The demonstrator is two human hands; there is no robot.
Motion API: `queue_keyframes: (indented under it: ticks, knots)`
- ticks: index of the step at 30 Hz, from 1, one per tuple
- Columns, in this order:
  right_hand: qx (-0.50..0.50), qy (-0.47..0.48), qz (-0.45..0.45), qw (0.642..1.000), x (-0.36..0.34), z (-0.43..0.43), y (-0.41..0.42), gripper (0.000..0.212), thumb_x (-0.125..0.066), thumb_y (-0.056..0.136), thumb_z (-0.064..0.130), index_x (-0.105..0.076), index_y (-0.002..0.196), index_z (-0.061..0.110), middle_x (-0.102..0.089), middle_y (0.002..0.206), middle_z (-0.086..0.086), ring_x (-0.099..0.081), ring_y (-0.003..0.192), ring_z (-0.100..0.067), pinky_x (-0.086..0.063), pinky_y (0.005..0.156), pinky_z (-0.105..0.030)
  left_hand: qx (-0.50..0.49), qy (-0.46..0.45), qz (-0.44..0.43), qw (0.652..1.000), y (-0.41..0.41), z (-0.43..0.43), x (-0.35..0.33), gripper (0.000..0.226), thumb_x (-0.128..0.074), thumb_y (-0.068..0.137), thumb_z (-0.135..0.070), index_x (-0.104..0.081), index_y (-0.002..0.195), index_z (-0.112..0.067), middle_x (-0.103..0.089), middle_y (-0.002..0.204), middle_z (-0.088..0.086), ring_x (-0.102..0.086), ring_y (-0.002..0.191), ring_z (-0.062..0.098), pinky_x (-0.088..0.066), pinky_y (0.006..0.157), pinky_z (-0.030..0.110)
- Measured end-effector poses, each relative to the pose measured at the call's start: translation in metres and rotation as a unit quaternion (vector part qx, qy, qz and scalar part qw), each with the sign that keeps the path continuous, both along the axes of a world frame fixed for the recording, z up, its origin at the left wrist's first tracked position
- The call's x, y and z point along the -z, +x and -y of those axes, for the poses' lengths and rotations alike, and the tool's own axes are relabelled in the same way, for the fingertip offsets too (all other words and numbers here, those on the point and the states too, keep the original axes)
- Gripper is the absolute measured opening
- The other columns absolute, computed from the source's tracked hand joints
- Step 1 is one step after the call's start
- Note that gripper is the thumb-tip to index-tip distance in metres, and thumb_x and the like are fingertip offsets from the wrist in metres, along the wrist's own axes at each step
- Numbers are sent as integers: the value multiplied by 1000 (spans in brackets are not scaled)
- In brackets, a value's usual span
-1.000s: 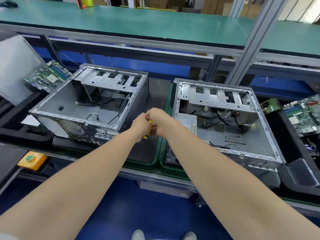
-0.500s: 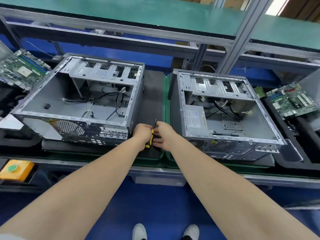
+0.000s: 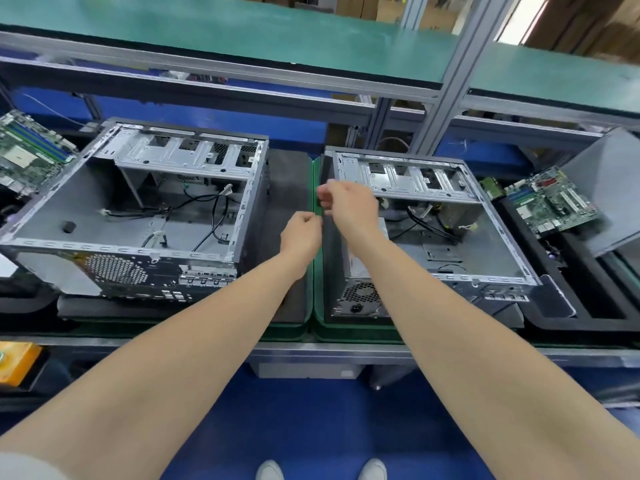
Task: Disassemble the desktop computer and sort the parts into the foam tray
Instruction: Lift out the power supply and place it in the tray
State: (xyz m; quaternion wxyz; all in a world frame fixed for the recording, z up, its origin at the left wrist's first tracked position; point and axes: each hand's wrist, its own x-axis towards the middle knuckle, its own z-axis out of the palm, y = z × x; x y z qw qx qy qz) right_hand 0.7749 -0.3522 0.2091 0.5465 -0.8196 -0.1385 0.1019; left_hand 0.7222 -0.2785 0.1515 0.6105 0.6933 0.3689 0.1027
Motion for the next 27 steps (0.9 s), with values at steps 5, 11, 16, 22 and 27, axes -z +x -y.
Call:
queue_keyframes:
  ticks: [5, 11, 16, 22, 27]
  knots:
    - [142, -95, 47, 984, 27, 68, 52, 14, -60, 98, 29, -69, 99, 18, -74, 105, -2, -59, 83, -10, -44, 66, -26, 59, 19, -21, 998, 31, 36, -18, 75, -57, 96, -37, -24, 160, -16, -43, 155, 6, -51, 125, 25, -36, 87, 31]
    - [-55, -76, -351, 932, 51, 88, 76, 83, -47, 95, 78, -47, 155, 21, -53, 156, -5, -54, 138, -28, -41, 117, -47, 56, 87, -66, 992, 40, 63, -7, 81, -60, 96, -35, -11, 160, -21, -46, 150, 14, -57, 113, 31, -45, 80, 36]
    - [-109, -134, -319, 932, 58, 77, 80, 108, -39, 86, 92, -21, 168, 25, -21, 174, -2, -22, 160, -26, -21, 126, -49, 40, 125, -76, 988, 39, 65, -8, 74, -59, 96, -40, -19, 154, -21, -54, 140, 15, -61, 111, 35, -52, 87, 43]
    - [-106, -101, -290, 946, 73, 76, 86, 105, -42, 88, 89, -16, 169, 27, -15, 176, 2, -21, 160, -23, -23, 125, -46, 37, 144, -77, 986, 37, 68, -10, 70, -60, 92, -50, -26, 147, -23, -62, 126, 9, -63, 105, 33, -55, 92, 49]
    - [-113, -86, -271, 952, 78, 74, 92, 102, -41, 89, 87, -19, 168, 26, -21, 174, 3, -28, 157, -24, -28, 126, -51, 34, 162, -83, 983, 39, 68, -11, 69, -61, 92, -53, -27, 143, -22, -60, 124, 9, -63, 104, 33, -55, 91, 51]
